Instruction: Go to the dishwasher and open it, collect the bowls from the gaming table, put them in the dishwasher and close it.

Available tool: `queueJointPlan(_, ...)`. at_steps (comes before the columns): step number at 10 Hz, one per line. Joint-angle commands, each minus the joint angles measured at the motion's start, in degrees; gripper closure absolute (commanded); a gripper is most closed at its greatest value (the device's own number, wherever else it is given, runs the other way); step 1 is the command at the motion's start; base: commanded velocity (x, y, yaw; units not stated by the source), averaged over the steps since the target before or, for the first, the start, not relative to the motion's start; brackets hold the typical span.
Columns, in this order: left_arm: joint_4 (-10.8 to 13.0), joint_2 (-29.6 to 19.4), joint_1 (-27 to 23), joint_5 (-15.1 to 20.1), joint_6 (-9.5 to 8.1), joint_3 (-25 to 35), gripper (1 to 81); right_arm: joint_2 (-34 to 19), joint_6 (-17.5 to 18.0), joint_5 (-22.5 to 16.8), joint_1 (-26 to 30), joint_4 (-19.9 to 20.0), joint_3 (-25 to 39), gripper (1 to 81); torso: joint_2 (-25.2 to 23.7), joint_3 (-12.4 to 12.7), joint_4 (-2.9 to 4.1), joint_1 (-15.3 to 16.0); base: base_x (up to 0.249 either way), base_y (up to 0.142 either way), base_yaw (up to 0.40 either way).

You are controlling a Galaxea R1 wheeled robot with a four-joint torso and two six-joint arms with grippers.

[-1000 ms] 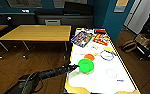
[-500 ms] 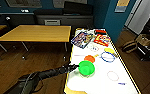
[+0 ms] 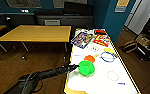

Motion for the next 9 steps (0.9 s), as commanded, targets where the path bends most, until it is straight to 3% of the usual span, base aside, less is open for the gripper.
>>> queueJointPlan(1,-0.09,0.35,-8.83,1.4,0.04,1.19,1.0,-1.78,0.09,-1.3,1.55,-1.9,0.41,81.1,0.0,0.0,0.0,0.0,0.0,0.0,0.0)
queueJointPlan(2,-0.01,0.35,-8.66,1.4,-0.04,1.19,1.0,-1.69,0.09,-1.3,1.55,-1.9,0.41,81.1,0.0,0.0,-1.39,0.0,0.0,0.0,0.0)
queueJointPlan(3,-0.01,0.52,-8.48,1.4,-0.04,1.19,1.0,-1.69,0.09,-1.3,1.55,-1.9,0.41,81.1,0.0,0.0,-1.45,0.0,0.0,0.0,0.0)
queueJointPlan(7,-0.01,0.61,-8.31,1.4,-0.04,1.19,1.0,-1.6,0.09,-1.3,1.46,-1.9,0.24,81.1,0.0,0.0,-4.53,0.0,0.0,0.0,0.0)
queueJointPlan(8,-0.01,0.7,-8.13,1.4,-0.04,1.1,1.0,-1.51,0.09,-1.3,1.46,-1.9,0.15,81.1,0.0,0.0,-3.48,0.0,0.0,0.0,0.0)
queueJointPlan(9,-0.01,0.88,-7.43,1.31,-0.04,0.84,1.0,-1.42,0.09,-1.3,1.46,-1.9,-0.03,81.1,0.0,0.0,-4.0,0.0,0.0,0.0,0.0)
